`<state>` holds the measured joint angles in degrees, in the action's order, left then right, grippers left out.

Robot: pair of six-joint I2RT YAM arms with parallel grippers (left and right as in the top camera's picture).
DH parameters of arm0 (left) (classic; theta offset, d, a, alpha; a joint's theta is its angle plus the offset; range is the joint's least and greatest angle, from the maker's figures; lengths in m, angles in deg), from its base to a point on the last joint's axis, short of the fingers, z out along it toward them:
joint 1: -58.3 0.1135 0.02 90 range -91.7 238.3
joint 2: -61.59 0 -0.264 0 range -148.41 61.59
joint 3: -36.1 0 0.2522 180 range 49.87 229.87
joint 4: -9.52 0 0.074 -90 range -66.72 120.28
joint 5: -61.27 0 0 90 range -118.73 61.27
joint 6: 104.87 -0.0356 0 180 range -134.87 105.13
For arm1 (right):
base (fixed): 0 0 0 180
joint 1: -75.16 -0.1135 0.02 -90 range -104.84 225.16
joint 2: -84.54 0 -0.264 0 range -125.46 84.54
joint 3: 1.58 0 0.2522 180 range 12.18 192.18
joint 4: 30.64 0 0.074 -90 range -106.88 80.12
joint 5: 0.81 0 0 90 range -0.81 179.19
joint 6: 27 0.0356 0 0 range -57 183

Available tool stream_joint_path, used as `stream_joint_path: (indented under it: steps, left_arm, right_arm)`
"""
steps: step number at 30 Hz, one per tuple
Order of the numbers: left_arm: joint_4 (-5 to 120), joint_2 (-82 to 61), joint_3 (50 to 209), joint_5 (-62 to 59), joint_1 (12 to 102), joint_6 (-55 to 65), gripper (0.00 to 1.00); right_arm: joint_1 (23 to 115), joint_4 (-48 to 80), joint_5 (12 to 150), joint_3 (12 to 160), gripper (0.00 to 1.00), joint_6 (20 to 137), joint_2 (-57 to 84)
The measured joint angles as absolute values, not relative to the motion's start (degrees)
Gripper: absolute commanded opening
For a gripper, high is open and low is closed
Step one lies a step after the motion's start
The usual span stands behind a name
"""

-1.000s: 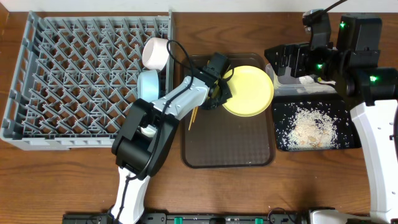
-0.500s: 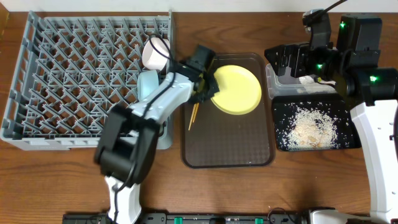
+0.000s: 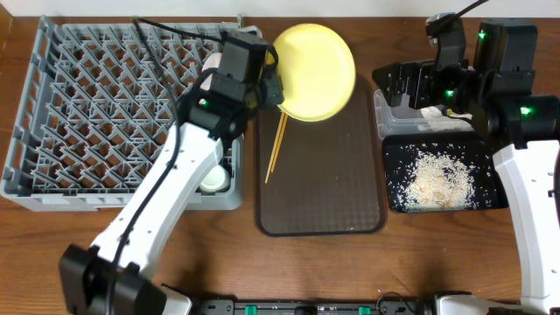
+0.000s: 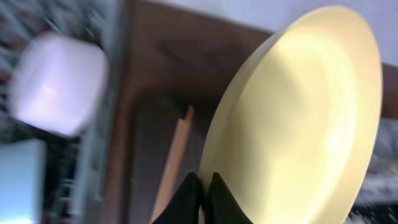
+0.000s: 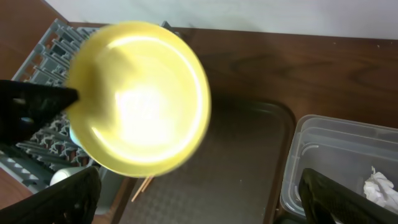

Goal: Sort waste into correct bins and load items into the dishwasher
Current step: 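Lift the yellow plate and carry it to the dish rack, then lower the yellow plate upright into the rack slot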

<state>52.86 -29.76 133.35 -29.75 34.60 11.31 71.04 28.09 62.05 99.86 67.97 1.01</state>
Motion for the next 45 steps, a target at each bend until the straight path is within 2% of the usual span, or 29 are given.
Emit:
stream_joint_path:
  steps: [9,14,23,30,45]
  left_arm:
    - [49.08,-27.66,133.35,-54.01,36.15,2.96,0.07]
    - [46.98,-27.66,133.35,-59.17,41.79,1.17,0.07]
    - [43.02,-27.66,133.35,-61.73,53.02,-6.42,0.08]
    - [39.96,-27.73,133.35,-61.92,58.31,-15.23,0.07]
    - [35.37,-35.55,133.35,-57.6,60.35,-26.33,0.07]
  right_arm:
    - [71.04,28.09,62.05,99.86,0.99,67.97,1.01]
    - [71.04,28.09,62.05,99.86,0.99,67.97,1.01]
    - [71.04,28.09,62.05,99.86,0.99,67.97,1.01]
    - [71.04,28.09,62.05,99.86,0.99,67.97,1.01]
    - [71.04,28.09,62.05,99.86,0.99,67.97,1.01]
